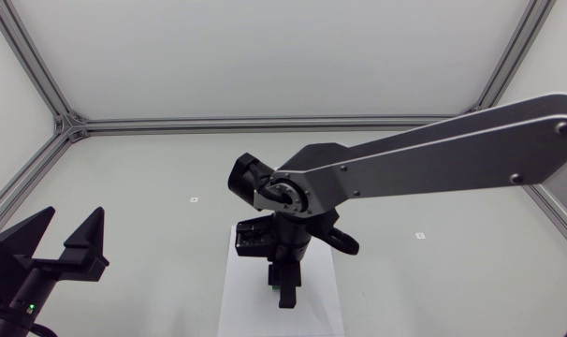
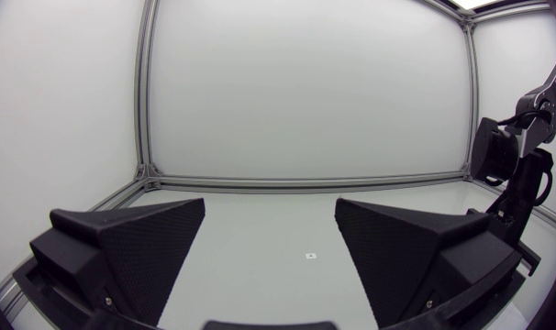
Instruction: Pick up the orange 2x2 brick with the right arm and stack it on top of the green 2x2 brick in the center
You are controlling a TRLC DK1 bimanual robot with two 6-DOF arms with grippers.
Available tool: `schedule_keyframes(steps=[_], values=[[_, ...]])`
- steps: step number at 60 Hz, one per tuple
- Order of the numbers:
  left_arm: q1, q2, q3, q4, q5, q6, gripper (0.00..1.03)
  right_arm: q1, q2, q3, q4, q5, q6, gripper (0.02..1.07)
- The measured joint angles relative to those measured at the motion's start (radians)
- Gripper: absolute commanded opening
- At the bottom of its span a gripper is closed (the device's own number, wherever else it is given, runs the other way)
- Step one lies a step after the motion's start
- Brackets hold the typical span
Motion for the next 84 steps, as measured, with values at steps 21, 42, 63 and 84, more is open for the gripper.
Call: schedule_keyframes(steps=[21,42,63,84], values=[[0.000,0.000,0.000,0.000,0.000,0.000,0.99,0.028,-0.028,-0.050,0.058,0.051,0.008,0.08],[0.000,0.000,0.000,0.000,0.000,0.000,0.99,0.000,0.014,0.010,-0.006,-0.009,0.000,0.08],[0.000,0.000,0.000,0.000,0.000,0.000,0.99,0.001,0.004,0.001,0.003,-0.010,0.001,0.08],[0.000,0.000,0.000,0.000,0.000,0.000,0.99,0.003,0.003,0.006,-0.002,-0.010,0.004,0.08]])
